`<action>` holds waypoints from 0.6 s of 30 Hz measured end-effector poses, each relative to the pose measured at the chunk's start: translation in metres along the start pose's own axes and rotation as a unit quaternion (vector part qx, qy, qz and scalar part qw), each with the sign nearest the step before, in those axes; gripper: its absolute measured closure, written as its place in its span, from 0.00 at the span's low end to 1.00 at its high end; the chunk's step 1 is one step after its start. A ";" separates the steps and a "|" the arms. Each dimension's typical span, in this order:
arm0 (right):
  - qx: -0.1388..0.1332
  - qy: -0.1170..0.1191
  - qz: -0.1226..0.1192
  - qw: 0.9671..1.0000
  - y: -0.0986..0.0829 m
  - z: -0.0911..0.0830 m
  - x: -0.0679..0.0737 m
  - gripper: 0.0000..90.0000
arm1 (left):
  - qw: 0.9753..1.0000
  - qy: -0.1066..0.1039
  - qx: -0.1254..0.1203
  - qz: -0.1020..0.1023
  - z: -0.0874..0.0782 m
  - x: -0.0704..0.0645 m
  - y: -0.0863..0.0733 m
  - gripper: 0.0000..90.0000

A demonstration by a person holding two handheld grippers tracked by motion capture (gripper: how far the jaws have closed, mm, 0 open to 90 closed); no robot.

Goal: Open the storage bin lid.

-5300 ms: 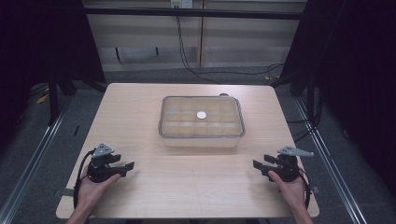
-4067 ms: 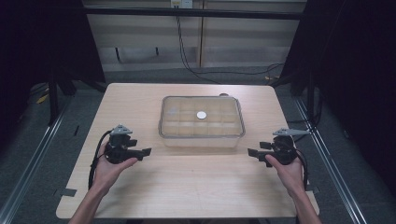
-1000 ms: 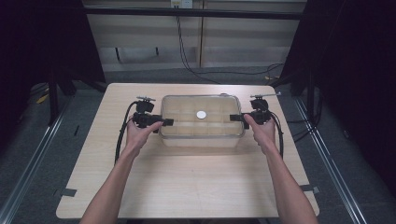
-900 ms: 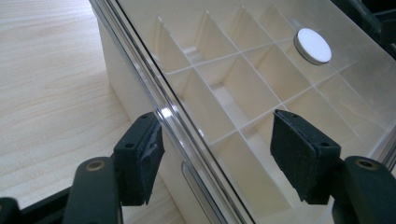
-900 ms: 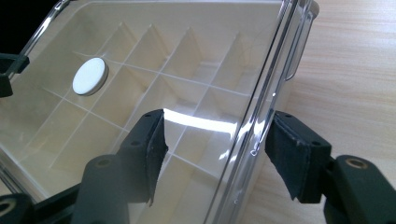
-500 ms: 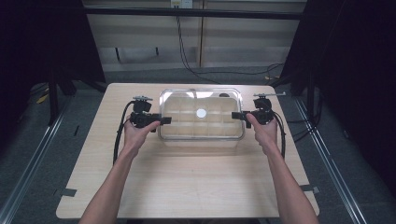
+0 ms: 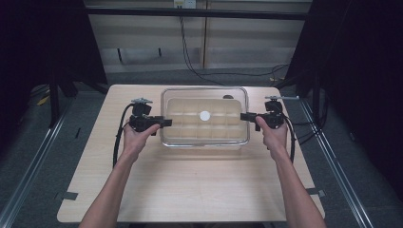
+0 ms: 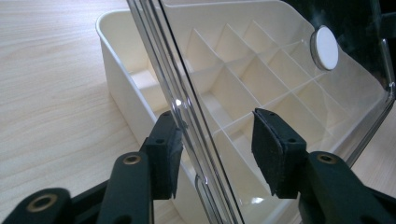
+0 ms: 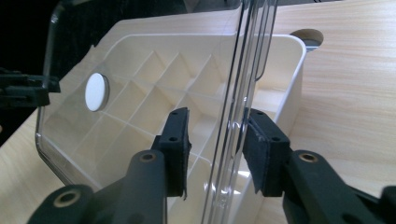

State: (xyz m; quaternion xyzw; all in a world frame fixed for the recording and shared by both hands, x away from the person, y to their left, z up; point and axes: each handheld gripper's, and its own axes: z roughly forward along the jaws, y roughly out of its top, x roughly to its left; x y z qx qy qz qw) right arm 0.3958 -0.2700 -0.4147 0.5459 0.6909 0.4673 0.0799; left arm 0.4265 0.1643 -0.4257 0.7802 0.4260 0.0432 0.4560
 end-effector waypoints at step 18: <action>-0.012 0.012 0.010 1.000 -0.011 -0.019 0.005 0.83 | 1.000 -0.009 -0.018 0.011 -0.016 -0.009 -0.010 0.74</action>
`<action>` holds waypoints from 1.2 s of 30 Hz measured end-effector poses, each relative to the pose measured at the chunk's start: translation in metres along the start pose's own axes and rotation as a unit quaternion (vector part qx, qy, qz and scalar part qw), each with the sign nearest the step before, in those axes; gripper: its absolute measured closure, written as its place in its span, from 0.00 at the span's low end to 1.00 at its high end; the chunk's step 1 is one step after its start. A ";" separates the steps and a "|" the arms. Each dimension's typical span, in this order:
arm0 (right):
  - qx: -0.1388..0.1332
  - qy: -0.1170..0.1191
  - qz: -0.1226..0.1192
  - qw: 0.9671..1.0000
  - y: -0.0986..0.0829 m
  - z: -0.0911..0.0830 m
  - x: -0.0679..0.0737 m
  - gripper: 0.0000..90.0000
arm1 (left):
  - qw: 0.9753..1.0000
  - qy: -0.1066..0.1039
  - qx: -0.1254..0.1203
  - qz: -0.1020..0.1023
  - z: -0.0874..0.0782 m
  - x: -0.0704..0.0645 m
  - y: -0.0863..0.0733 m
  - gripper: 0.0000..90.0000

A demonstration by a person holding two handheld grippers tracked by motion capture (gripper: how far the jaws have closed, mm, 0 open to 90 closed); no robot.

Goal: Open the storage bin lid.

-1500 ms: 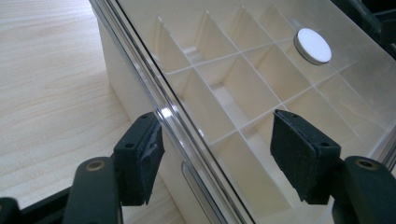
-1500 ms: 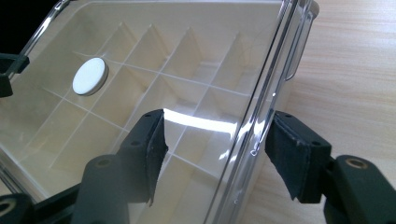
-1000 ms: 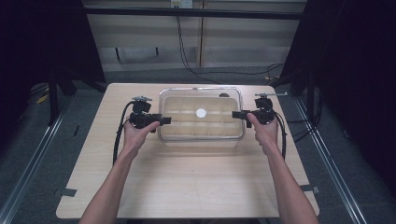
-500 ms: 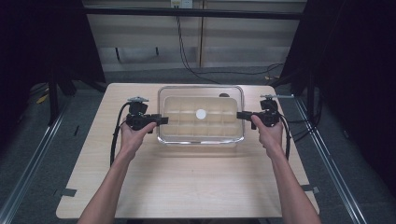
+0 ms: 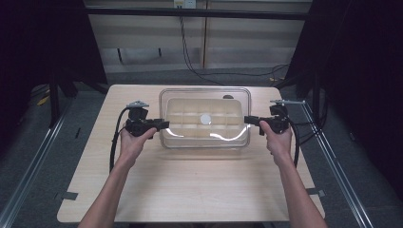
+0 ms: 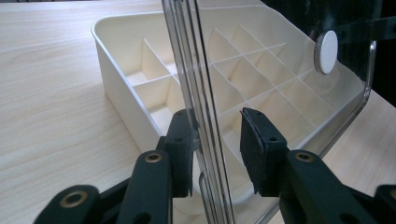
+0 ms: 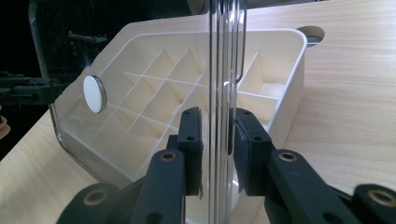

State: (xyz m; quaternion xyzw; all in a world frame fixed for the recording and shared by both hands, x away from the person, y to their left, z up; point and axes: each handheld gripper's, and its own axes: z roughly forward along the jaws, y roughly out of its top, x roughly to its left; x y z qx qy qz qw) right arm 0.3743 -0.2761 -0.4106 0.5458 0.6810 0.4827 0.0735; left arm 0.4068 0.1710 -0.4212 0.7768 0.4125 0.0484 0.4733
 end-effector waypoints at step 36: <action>-0.004 0.022 0.004 1.000 -0.020 -0.026 0.015 0.84 | 1.000 -0.021 -0.005 0.009 -0.026 -0.018 -0.017 0.77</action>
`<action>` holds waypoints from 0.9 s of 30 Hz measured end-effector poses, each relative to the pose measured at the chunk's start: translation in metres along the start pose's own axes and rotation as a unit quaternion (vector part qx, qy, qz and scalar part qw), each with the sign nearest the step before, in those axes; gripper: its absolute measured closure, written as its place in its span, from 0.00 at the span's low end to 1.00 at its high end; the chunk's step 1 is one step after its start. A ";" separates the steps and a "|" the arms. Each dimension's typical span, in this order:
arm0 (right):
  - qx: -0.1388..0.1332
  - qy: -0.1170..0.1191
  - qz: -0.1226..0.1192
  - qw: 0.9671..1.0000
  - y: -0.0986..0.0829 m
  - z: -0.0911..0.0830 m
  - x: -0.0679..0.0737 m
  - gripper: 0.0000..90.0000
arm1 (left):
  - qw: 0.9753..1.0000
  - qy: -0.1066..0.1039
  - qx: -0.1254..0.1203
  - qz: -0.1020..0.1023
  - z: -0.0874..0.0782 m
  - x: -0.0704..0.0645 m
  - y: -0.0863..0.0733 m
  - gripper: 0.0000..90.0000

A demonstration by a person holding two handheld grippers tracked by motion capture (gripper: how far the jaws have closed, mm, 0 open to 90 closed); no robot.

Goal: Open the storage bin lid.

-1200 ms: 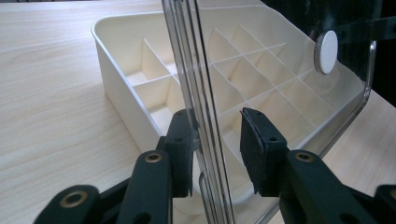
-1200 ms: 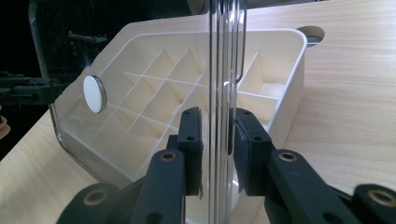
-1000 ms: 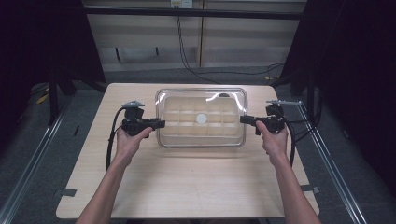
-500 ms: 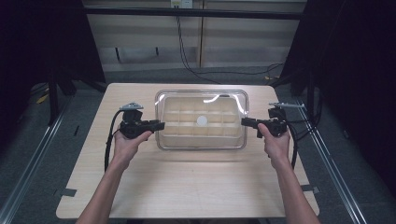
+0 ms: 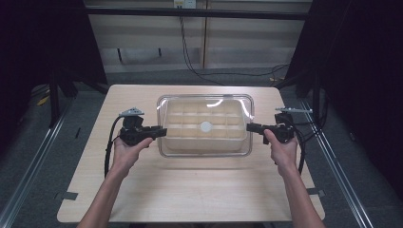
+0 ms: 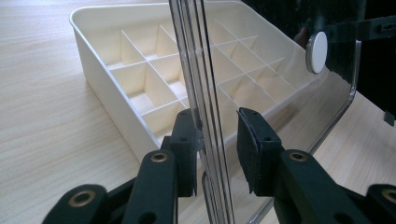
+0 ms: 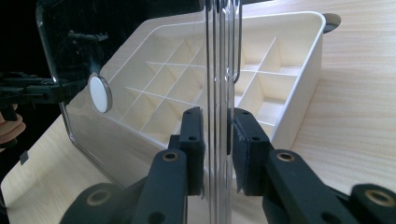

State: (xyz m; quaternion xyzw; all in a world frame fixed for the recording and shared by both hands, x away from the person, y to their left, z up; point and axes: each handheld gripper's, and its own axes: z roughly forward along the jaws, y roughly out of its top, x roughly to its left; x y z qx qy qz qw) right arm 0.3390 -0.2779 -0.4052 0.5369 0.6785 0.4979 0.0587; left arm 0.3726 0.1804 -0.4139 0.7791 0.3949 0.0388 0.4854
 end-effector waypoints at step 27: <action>0.009 0.008 -0.004 1.000 -0.014 -0.007 0.014 0.84 | 1.000 0.002 0.017 0.005 -0.018 -0.013 -0.017 0.76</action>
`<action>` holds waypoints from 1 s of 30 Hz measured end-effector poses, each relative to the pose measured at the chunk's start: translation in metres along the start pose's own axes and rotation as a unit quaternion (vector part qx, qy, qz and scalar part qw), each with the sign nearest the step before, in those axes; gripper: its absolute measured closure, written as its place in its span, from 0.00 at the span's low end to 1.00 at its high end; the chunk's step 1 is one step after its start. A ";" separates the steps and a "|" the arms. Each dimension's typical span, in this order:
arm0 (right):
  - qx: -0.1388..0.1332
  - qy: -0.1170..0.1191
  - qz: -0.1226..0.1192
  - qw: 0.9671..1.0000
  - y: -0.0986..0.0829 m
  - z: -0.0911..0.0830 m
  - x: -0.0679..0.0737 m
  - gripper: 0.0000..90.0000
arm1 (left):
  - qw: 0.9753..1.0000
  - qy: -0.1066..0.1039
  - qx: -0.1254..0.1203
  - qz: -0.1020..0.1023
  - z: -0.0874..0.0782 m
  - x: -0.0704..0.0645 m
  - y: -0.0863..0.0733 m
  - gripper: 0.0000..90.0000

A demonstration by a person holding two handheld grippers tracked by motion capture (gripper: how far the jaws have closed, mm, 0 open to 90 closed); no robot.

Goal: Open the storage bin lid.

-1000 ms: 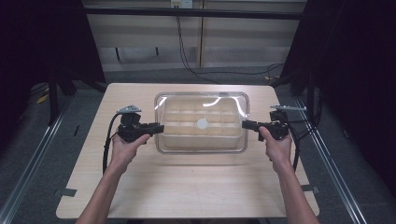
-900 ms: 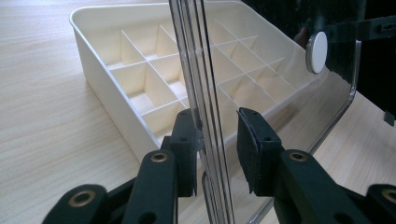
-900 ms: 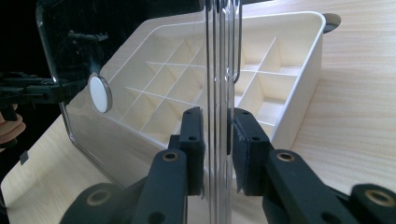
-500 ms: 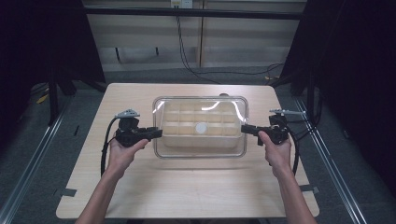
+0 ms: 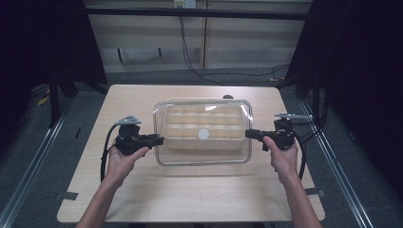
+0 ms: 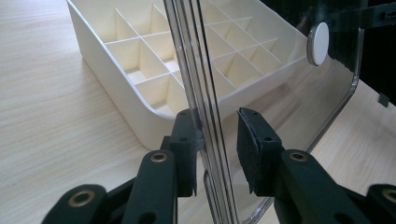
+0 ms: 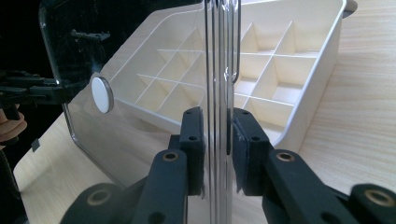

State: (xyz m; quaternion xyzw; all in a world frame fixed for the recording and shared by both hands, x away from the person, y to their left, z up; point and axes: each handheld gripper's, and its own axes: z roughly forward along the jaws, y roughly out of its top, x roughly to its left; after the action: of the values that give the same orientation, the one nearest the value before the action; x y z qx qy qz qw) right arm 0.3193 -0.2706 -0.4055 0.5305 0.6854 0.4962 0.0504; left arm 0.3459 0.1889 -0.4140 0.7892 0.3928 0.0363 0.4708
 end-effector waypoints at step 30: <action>0.005 0.013 -0.004 1.000 -0.017 -0.019 0.019 0.85 | 1.000 0.014 0.007 0.012 -0.023 -0.026 -0.016 0.75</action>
State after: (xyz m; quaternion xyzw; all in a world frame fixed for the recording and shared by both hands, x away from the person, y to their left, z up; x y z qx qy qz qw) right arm 0.2885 -0.2671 -0.3995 0.5215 0.6904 0.4997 0.0407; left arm 0.3085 0.1919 -0.4059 0.7963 0.3904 0.0506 0.4592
